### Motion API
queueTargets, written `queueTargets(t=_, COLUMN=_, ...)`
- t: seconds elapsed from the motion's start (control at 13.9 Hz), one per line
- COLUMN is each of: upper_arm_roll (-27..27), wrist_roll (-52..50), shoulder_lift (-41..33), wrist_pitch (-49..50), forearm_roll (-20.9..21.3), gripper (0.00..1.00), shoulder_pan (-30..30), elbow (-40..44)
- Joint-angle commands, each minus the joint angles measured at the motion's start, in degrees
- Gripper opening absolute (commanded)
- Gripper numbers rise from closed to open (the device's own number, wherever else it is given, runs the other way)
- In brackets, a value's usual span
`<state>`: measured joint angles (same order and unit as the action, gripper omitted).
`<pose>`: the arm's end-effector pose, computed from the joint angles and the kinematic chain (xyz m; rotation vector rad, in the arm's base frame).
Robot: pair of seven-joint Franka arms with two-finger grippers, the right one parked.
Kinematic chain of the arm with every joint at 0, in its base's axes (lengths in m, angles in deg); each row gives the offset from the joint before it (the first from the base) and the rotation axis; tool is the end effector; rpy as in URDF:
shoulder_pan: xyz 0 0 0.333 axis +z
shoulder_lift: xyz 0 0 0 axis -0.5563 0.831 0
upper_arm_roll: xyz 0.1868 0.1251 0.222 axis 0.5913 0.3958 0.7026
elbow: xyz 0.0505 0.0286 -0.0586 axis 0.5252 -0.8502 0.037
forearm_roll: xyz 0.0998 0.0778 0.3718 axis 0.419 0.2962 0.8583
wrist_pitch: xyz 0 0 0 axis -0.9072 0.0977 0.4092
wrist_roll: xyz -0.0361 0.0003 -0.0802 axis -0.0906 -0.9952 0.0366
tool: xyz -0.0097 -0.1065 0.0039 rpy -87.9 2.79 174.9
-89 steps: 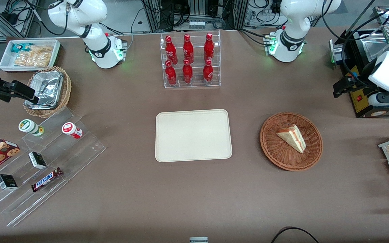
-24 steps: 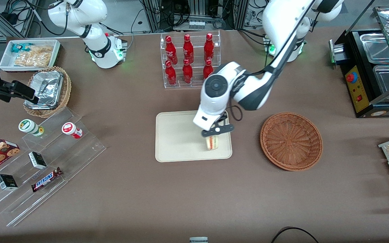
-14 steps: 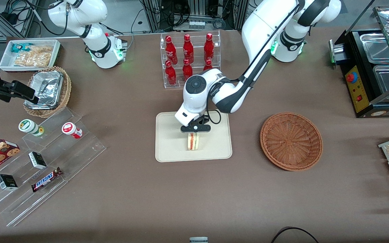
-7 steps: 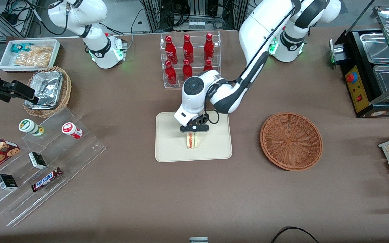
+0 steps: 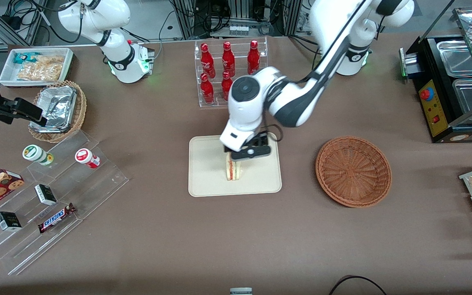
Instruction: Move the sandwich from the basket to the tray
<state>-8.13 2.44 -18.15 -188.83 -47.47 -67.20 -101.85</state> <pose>0.5140 -0.4644 0.3926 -3.1131 -0.3636 -0.1181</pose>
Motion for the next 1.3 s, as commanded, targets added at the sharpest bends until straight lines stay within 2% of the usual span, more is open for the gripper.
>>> queueTargets(t=0.0, upper_arm_roll=-0.14, wrist_roll=-2.15, shoulder_lift=-8.2, wrist_pitch=6.92, forearm_roll=-0.33, gripper=1.0, shoulder_pan=4.29, elbow=-2.84)
queueTargets(t=0.14, upper_arm_roll=-0.14, wrist_roll=-1.37, shoulder_lift=-14.26, wrist_pitch=12.55, forearm_roll=-0.41, gripper=1.0, shoulder_pan=8.76, elbow=-5.47)
queueTargets(t=0.29, upper_arm_roll=-0.14, wrist_roll=1.07, shoulder_lift=-18.05, wrist_pitch=17.03, forearm_roll=-3.99, gripper=1.0, shoulder_pan=13.43, elbow=-6.8)
queueTargets(t=0.36, upper_arm_roll=-0.14, wrist_roll=6.84, shoulder_lift=-19.72, wrist_pitch=19.49, forearm_roll=-4.89, gripper=1.0, shoulder_pan=16.23, elbow=-7.06)
queueTargets(t=0.58, upper_arm_roll=-0.14, wrist_roll=23.46, shoulder_lift=-24.2, wrist_pitch=27.22, forearm_roll=-11.91, gripper=1.0, shoulder_pan=25.81, elbow=-6.98)
queueTargets(t=0.86, upper_arm_roll=-0.05, wrist_roll=35.96, shoulder_lift=-28.61, wrist_pitch=34.09, forearm_roll=-12.19, gripper=1.0, shoulder_pan=35.66, elbow=-6.98)
queueTargets(t=1.08, upper_arm_roll=-0.05, wrist_roll=43.62, shoulder_lift=-30.19, wrist_pitch=36.04, forearm_roll=-12.19, gripper=1.0, shoulder_pan=39.63, elbow=-7.85)
queueTargets(t=1.23, upper_arm_roll=0.3, wrist_roll=46.0, shoulder_lift=-34.13, wrist_pitch=34.12, forearm_roll=-12.01, gripper=1.0, shoulder_pan=40.34, elbow=-12.31)
